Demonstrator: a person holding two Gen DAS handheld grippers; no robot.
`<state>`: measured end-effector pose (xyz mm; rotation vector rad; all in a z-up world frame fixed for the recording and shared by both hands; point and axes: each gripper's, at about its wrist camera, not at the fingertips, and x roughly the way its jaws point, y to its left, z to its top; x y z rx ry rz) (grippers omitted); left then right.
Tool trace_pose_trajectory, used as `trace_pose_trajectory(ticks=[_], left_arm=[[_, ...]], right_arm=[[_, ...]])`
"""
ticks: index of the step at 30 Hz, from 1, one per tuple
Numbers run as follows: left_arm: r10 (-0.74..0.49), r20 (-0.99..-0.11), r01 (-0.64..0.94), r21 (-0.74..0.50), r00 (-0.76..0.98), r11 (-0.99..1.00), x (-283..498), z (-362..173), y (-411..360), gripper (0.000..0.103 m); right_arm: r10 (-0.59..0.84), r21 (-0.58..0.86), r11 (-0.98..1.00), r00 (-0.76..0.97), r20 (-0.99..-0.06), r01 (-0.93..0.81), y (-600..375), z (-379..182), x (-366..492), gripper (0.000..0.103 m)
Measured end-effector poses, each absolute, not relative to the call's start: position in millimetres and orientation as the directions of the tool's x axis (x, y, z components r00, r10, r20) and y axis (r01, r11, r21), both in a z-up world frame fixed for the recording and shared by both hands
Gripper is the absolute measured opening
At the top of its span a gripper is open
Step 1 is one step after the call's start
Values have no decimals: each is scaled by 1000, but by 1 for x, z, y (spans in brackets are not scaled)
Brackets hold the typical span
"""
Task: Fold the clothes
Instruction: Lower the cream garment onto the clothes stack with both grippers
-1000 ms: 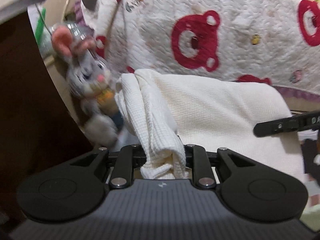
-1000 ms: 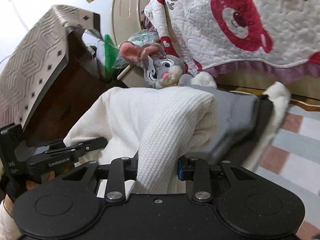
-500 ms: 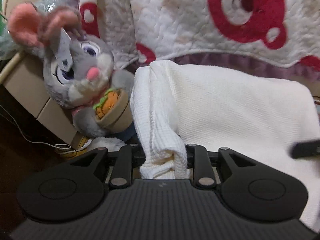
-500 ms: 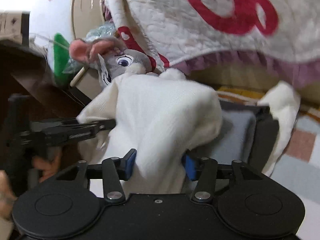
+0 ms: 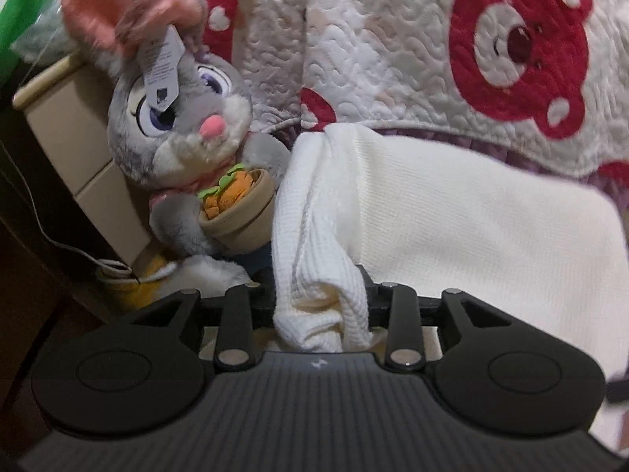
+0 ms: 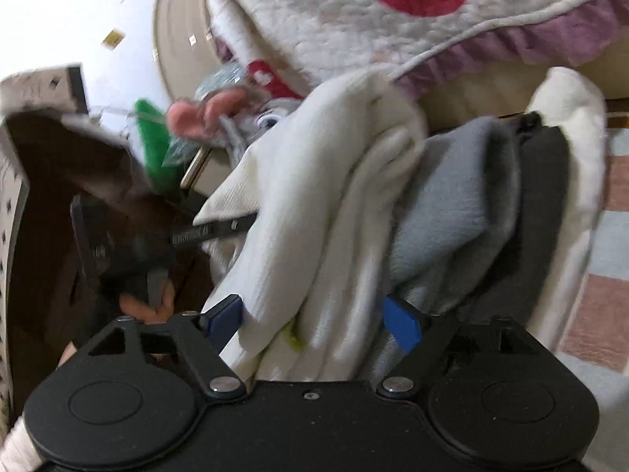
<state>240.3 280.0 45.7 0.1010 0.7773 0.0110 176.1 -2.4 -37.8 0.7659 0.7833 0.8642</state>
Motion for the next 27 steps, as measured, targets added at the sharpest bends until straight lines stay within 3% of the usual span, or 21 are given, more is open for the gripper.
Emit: trace_pose_trajectory(ticks=[2, 3, 5, 6, 7, 9, 11, 16, 18, 20, 22, 25, 27], left_arm=[[-2, -686, 87, 89, 727, 992, 237, 51, 279, 22], [-19, -688, 97, 75, 726, 992, 239, 53, 280, 22], [-46, -698, 94, 31, 715, 995, 244, 57, 287, 22], [-52, -702, 92, 19, 711, 996, 247, 57, 289, 23], [-39, -706, 79, 25, 707, 997, 251, 53, 290, 24], [18, -714, 40, 64, 700, 997, 256, 41, 291, 41], [91, -698, 5, 133, 710, 991, 254, 34, 291, 51], [236, -602, -104, 247, 763, 963, 239, 46, 306, 47], [182, -609, -59, 217, 772, 974, 230, 52, 312, 38], [95, -644, 29, 180, 759, 983, 222, 54, 310, 38], [54, -623, 92, 200, 780, 976, 209, 53, 298, 40], [13, -631, 140, 193, 776, 971, 201, 47, 283, 43], [9, -643, 150, 192, 766, 970, 199, 42, 275, 42]], right_arm=[[874, 817, 427, 408, -263, -388, 7, -34, 172, 44], [890, 826, 393, 394, -231, -404, 6, -29, 171, 38], [928, 859, 288, 346, -141, -424, 3, -20, 169, 37], [934, 853, 283, 330, -140, -438, 4, -17, 169, 36], [934, 839, 300, 318, -162, -455, 6, -14, 169, 36], [888, 762, 449, 328, -322, -467, 18, -14, 171, 36], [843, 694, 534, 363, -397, -483, 21, -16, 170, 35], [819, 643, 571, 408, -404, -510, 12, -11, 160, 35], [815, 623, 578, 413, -406, -527, 12, -8, 159, 35], [805, 583, 593, 431, -408, -555, 13, -4, 155, 35], [789, 536, 615, 456, -413, -579, 15, -1, 151, 34], [755, 451, 655, 502, -422, -607, 18, 6, 143, 27], [671, 320, 737, 588, -451, -595, 23, 25, 132, 17]])
